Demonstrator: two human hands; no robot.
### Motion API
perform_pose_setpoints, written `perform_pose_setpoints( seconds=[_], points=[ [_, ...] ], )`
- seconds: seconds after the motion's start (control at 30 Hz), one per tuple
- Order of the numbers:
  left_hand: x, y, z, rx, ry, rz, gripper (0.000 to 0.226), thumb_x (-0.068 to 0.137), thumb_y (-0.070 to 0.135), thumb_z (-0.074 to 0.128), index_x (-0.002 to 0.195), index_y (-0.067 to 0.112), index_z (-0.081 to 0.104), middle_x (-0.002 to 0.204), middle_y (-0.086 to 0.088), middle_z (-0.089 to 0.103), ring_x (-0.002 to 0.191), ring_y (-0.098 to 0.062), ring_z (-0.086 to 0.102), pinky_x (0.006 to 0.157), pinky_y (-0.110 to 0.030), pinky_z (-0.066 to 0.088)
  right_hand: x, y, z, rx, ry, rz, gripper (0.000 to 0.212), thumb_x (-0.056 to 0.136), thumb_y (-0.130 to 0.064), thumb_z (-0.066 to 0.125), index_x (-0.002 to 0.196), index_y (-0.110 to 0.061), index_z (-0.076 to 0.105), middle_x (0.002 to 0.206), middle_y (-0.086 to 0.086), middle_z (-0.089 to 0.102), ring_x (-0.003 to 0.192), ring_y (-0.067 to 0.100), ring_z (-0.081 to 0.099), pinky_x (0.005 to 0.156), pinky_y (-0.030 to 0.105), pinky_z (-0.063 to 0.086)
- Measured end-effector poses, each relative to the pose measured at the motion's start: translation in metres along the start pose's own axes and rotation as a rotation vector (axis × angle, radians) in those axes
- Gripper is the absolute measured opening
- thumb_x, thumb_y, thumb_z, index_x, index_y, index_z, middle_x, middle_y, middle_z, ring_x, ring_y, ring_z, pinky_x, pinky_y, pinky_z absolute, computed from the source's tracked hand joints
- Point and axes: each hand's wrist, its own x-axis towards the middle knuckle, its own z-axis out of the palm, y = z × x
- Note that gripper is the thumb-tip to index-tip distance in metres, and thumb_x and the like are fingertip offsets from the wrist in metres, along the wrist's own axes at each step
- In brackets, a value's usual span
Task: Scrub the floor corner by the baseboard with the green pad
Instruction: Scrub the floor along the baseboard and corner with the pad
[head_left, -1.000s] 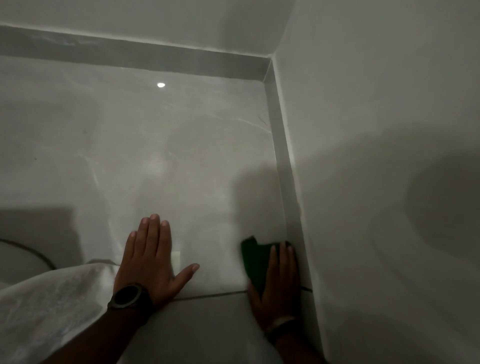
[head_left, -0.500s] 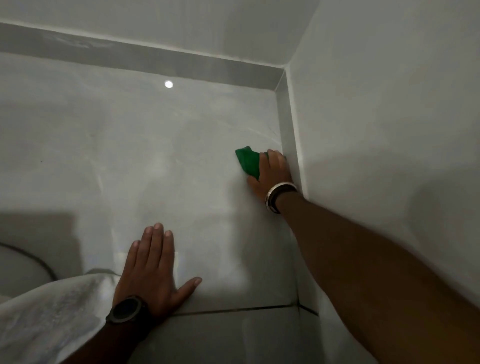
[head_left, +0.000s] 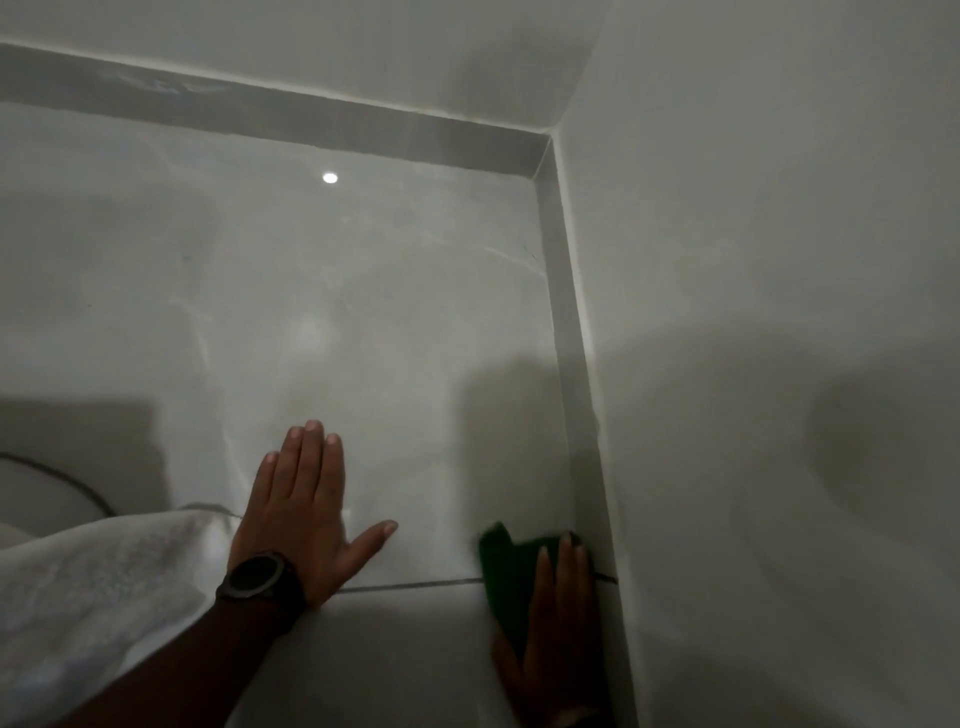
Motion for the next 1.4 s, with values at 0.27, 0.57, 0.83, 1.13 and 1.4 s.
perform_pose_setpoints(
  seconds=[0.27, 0.57, 0.83, 1.13, 1.4],
  points=[
    [-0.001, 0.002, -0.003, 0.014, -0.010, -0.001, 0.115, 0.086, 0.085, 0.035, 0.158, -0.003, 0.020, 0.167, -0.028, 0.018, 0.155, -0.042, 0.013, 0.124, -0.056, 0.017, -0.034, 0.001, 0.009, 0.012, 0.048, 0.022, 0.089, 0.078, -0.058, 0.050, 0.146, -0.004, 0.030, 0.157, 0.016, 0.023, 0.148, 0.032, 0.009, 0.116, 0.045, 0.015],
    [-0.002, 0.001, 0.002, -0.001, 0.017, 0.006, 0.113, 0.084, 0.083, 0.040, 0.157, -0.003, 0.027, 0.166, -0.026, 0.021, 0.156, -0.041, 0.014, 0.123, -0.058, 0.017, 0.145, -0.013, -0.004, 0.080, -0.016, 0.037, 0.087, 0.072, -0.052, 0.052, 0.141, -0.001, 0.042, 0.149, 0.024, 0.037, 0.140, 0.043, 0.025, 0.117, 0.048, 0.014],
    [0.001, -0.002, 0.007, -0.005, 0.050, 0.006, 0.112, 0.082, 0.082, 0.044, 0.155, -0.002, 0.033, 0.166, -0.026, 0.024, 0.155, -0.042, 0.018, 0.121, -0.061, 0.020, 0.316, -0.015, -0.011, -0.052, -0.058, -0.054, 0.077, 0.075, -0.055, 0.039, 0.133, -0.004, 0.047, 0.139, 0.026, 0.044, 0.132, 0.045, 0.032, 0.116, 0.051, 0.019],
    [0.001, -0.002, 0.003, -0.023, 0.042, 0.007, 0.111, 0.082, 0.081, 0.044, 0.155, -0.002, 0.032, 0.166, -0.026, 0.024, 0.155, -0.042, 0.017, 0.121, -0.060, 0.018, 0.282, -0.012, -0.011, -0.042, -0.083, -0.060, 0.074, 0.078, -0.052, 0.045, 0.137, -0.007, 0.045, 0.144, 0.024, 0.038, 0.137, 0.044, 0.024, 0.117, 0.050, 0.016],
    [-0.001, 0.000, -0.004, -0.007, -0.008, 0.004, 0.112, 0.085, 0.083, 0.040, 0.157, -0.001, 0.027, 0.166, -0.028, 0.022, 0.154, -0.043, 0.016, 0.121, -0.060, 0.018, 0.053, -0.008, -0.011, 0.063, -0.069, 0.023, 0.084, 0.071, -0.049, 0.061, 0.143, -0.010, 0.043, 0.155, 0.017, 0.029, 0.144, 0.040, 0.019, 0.117, 0.048, 0.015]
  ],
)
